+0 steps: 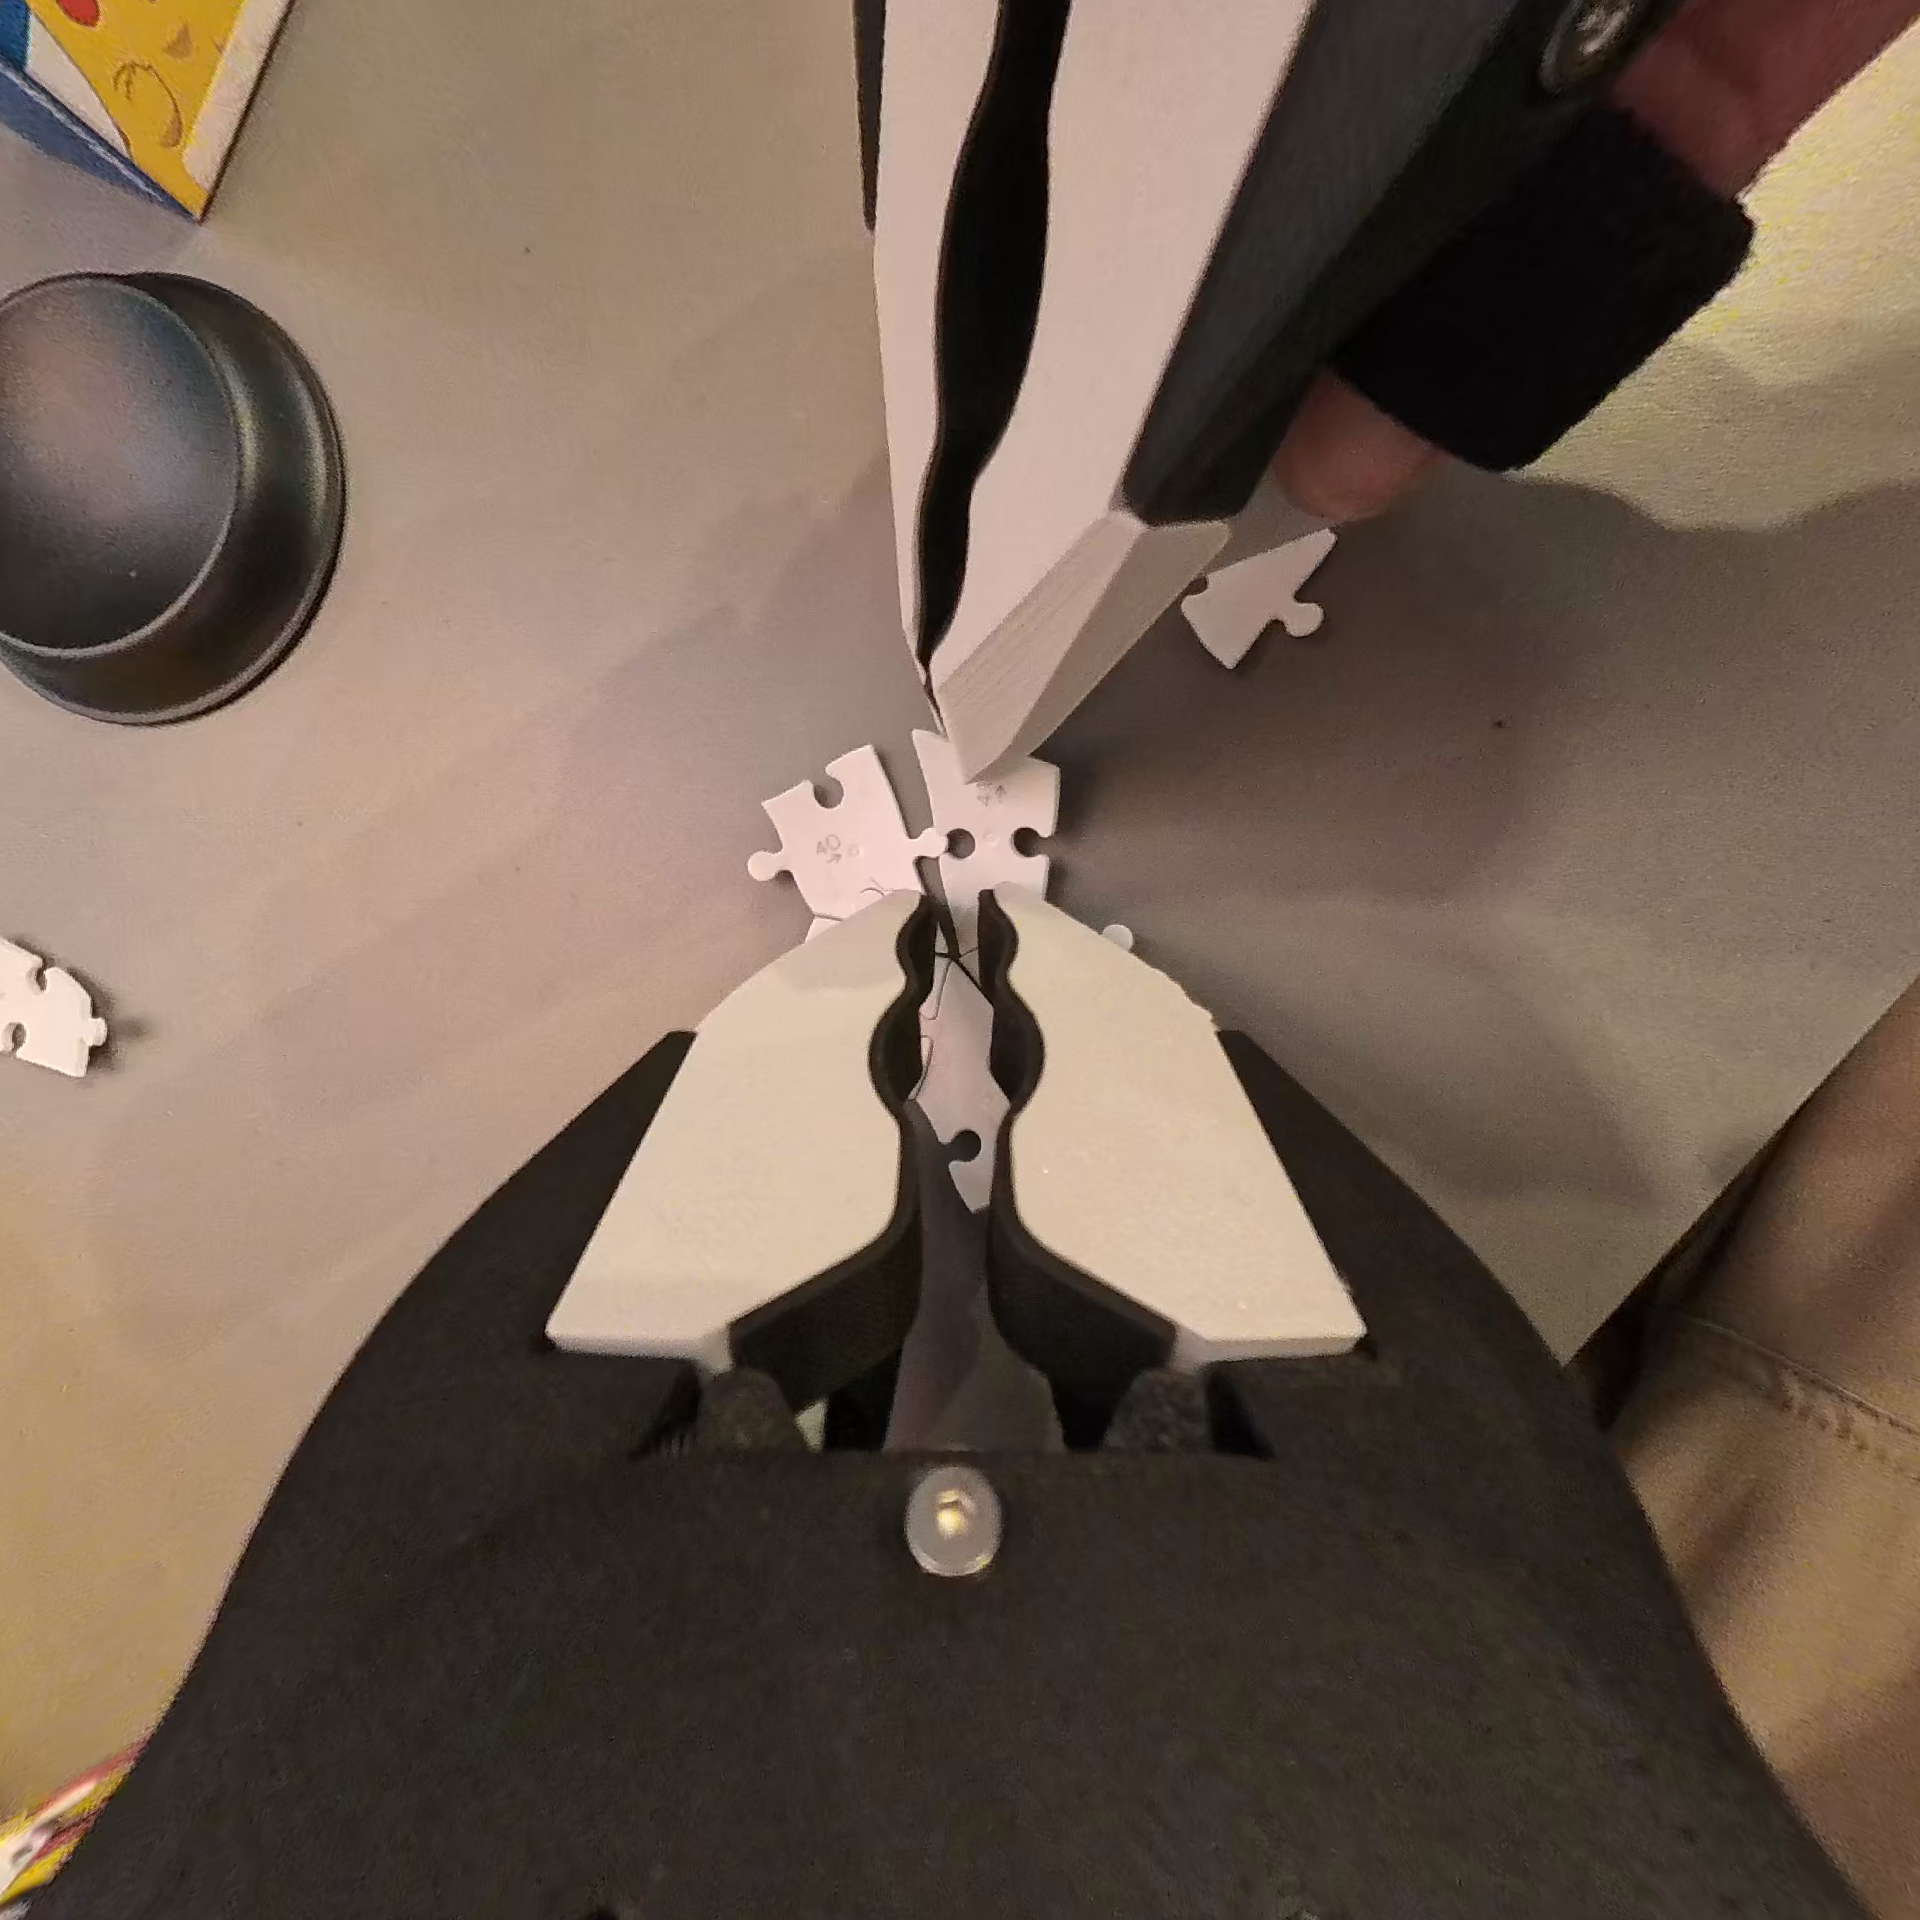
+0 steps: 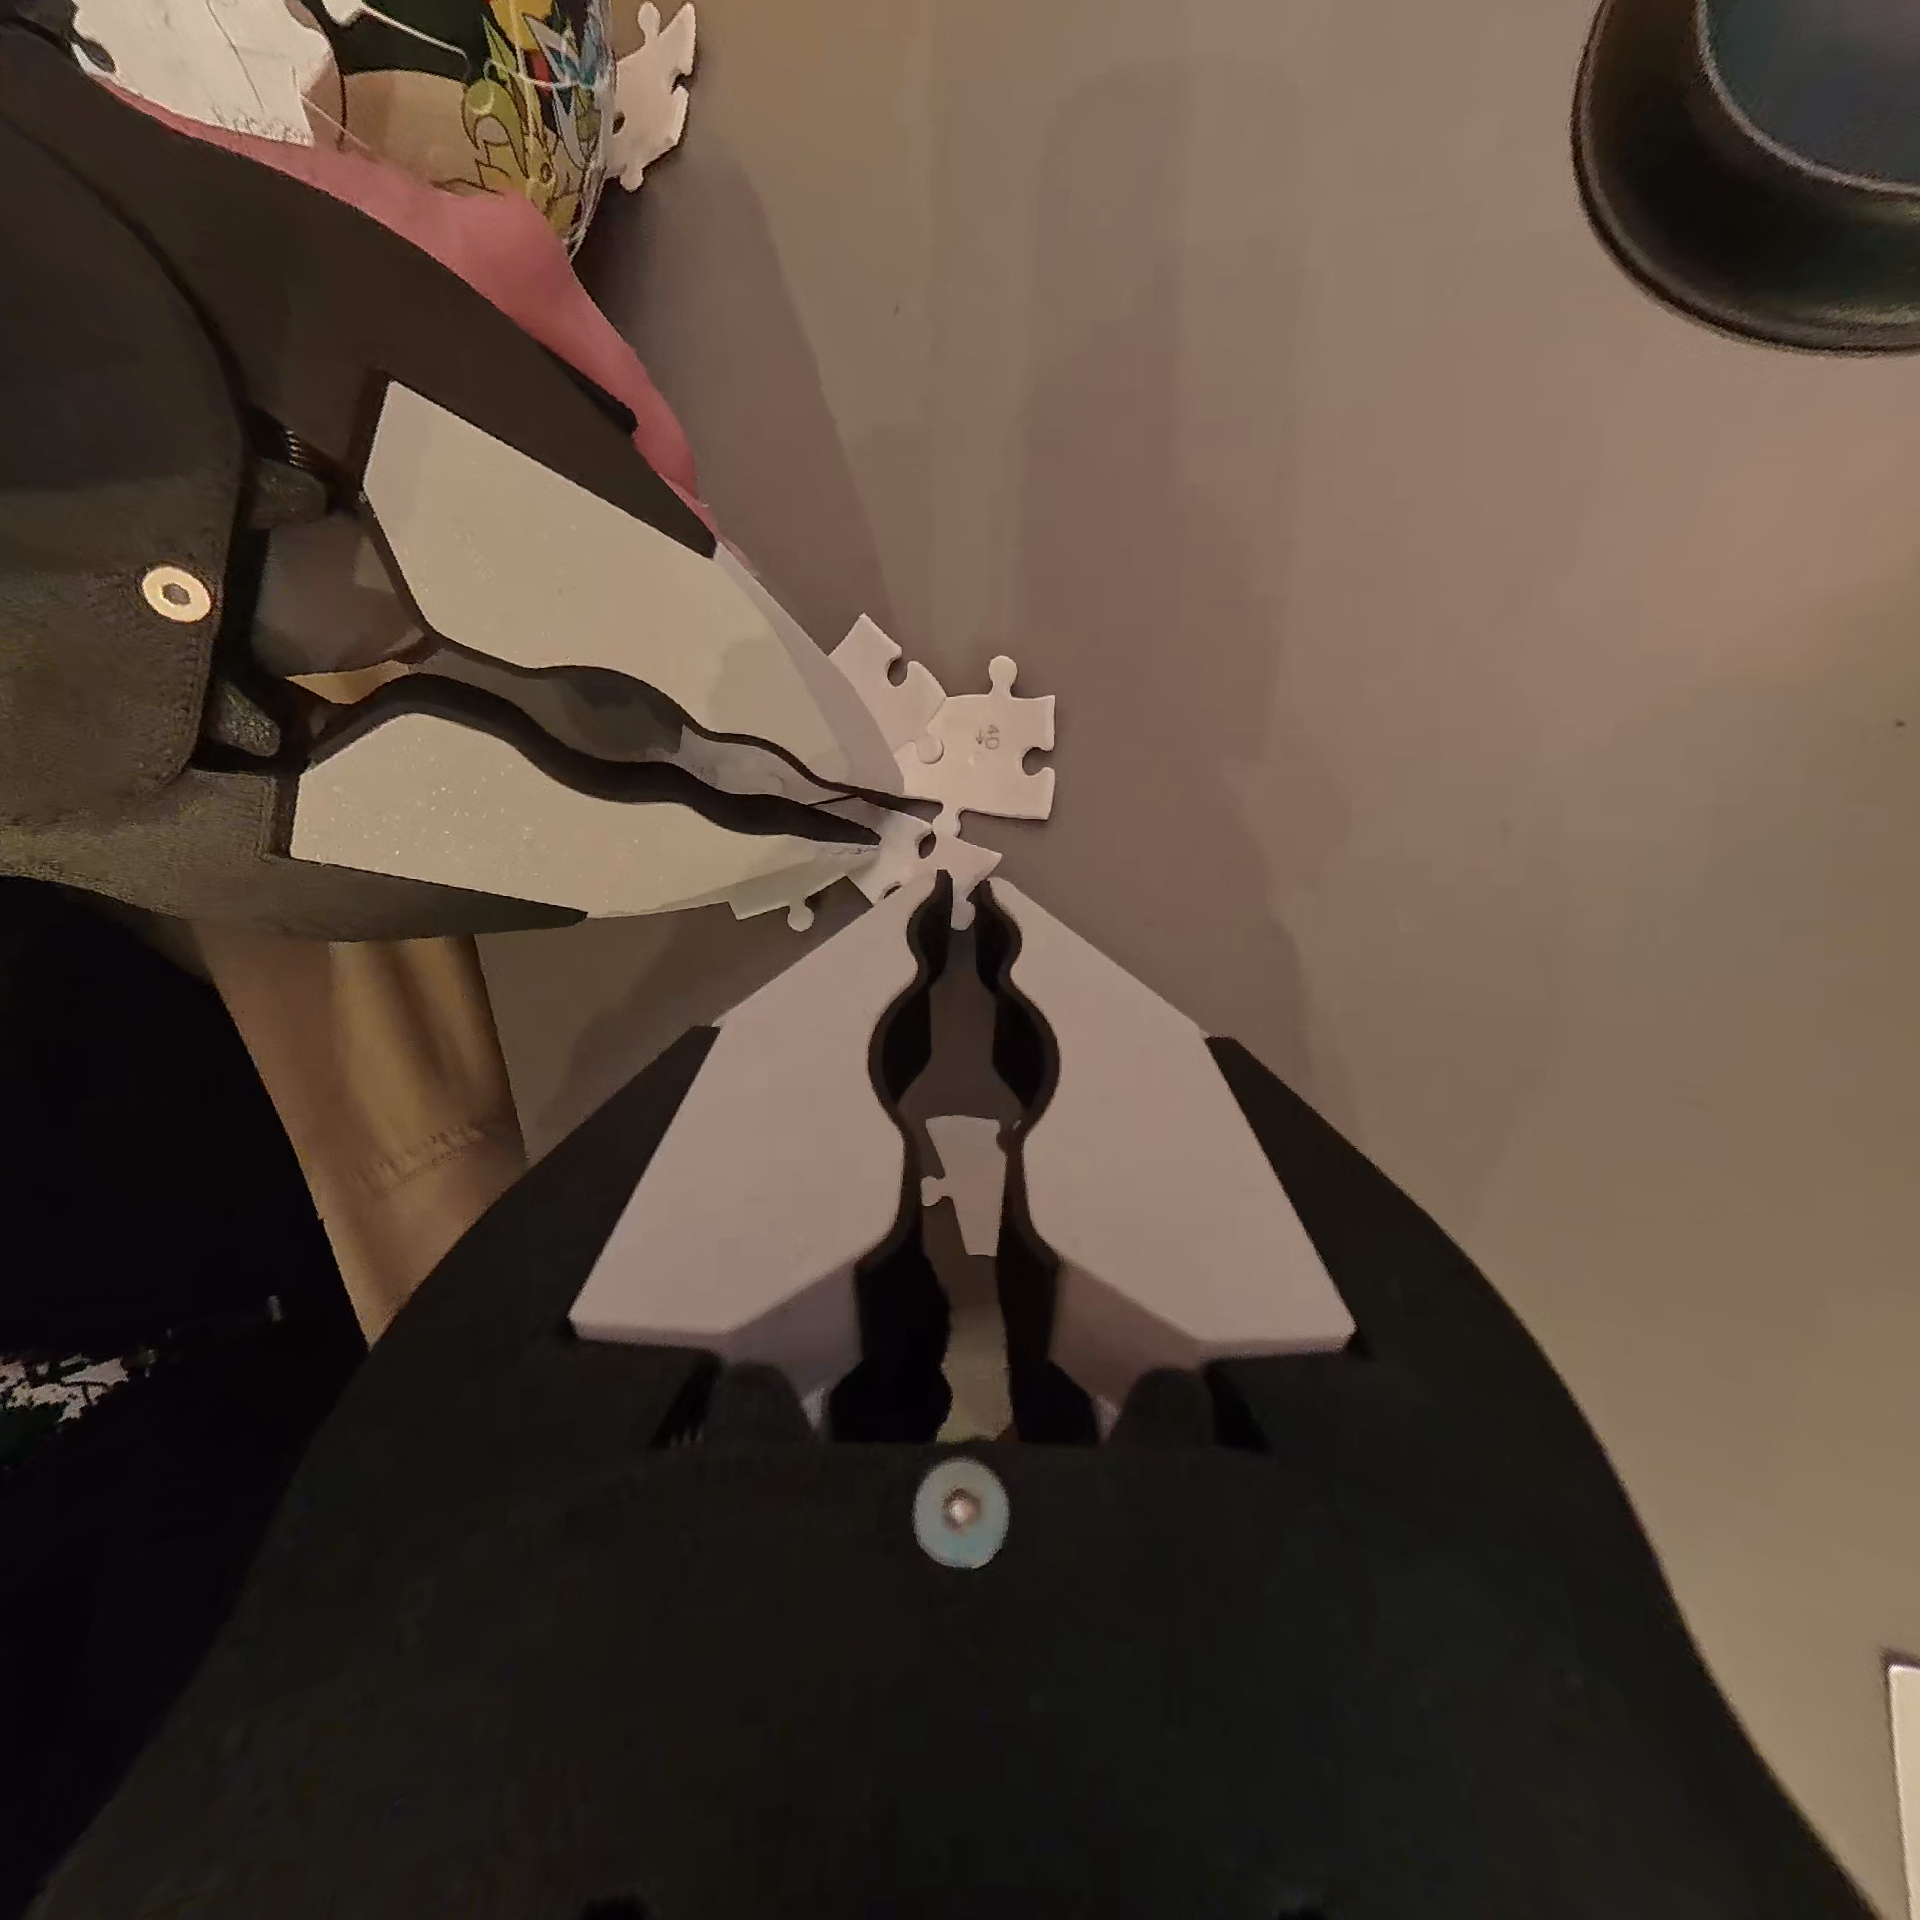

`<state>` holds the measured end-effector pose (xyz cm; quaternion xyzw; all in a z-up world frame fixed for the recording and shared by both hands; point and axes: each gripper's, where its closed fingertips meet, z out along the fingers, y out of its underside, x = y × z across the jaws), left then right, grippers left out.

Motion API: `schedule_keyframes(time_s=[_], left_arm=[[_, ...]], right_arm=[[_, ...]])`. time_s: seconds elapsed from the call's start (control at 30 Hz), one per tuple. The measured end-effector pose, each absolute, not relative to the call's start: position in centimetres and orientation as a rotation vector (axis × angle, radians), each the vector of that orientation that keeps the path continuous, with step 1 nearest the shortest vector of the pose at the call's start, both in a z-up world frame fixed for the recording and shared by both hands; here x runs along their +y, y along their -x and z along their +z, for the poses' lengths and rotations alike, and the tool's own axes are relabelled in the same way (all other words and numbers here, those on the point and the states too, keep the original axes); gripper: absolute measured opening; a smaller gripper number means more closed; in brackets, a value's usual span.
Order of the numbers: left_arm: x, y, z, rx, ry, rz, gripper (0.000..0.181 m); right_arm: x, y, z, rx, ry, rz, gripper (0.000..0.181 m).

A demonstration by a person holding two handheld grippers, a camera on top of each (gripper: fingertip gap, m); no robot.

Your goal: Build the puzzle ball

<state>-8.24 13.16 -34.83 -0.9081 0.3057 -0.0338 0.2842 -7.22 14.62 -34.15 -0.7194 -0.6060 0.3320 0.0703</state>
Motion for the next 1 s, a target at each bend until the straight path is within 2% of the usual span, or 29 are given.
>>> schedule_keyframes(time_s=[0.17,0.27,0.37,1.0], left_arm=[[13.2,8.4,-34.8,0.817,2.428,-0.087,0.007],[13.3,8.4,-34.6,0.807,2.428,-0.089,0.02],[13.4,8.7,-34.5,0.801,2.429,-0.071,0.026],[13.2,8.6,-34.7,0.768,2.439,-0.164,0.019]], right_arm=[[14.7,7.4,-34.1,-1.862,2.131,0.977,0.002],[14.7,7.6,-34.1,-1.858,2.126,0.984,0.002],[14.6,7.6,-34.1,-1.87,2.124,0.976,0.002],[14.6,8.7,-33.8,-1.917,2.033,0.939,0.003]])
